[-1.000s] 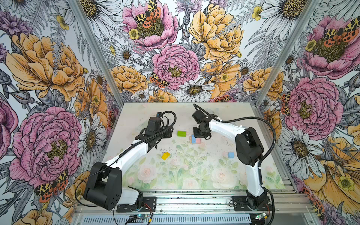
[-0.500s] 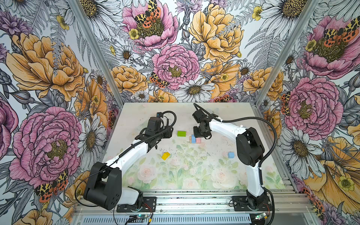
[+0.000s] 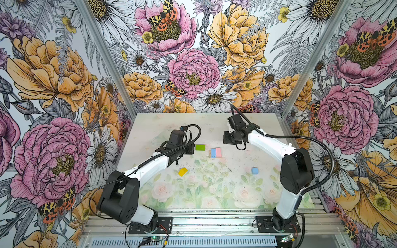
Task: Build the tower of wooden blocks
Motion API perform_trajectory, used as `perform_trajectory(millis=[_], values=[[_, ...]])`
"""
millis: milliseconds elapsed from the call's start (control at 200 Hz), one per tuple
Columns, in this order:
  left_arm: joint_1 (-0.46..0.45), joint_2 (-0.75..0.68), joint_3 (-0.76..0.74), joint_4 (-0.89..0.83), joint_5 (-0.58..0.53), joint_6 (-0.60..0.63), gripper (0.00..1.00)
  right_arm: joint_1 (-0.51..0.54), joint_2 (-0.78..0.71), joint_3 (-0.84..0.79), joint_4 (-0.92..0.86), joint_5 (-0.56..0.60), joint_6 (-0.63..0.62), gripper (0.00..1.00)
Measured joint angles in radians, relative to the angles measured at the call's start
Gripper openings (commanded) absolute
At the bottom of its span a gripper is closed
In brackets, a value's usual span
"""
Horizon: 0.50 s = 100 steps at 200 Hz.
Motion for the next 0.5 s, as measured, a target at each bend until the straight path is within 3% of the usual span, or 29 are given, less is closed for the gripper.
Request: perform_trajectory(millis=[150, 500], values=[[-0.039, 0.073, 0.042, 0.001, 0.031, -0.014, 0.03, -0.043, 0.007, -0.109, 0.098, -0.082, 0.023, 0.0], [-0.063, 0.185, 0.102, 0.007, 0.071, -0.041, 0.0, -0.047, 0.061, -0.154, 0.275, -0.202, 0.067, 0.0]])
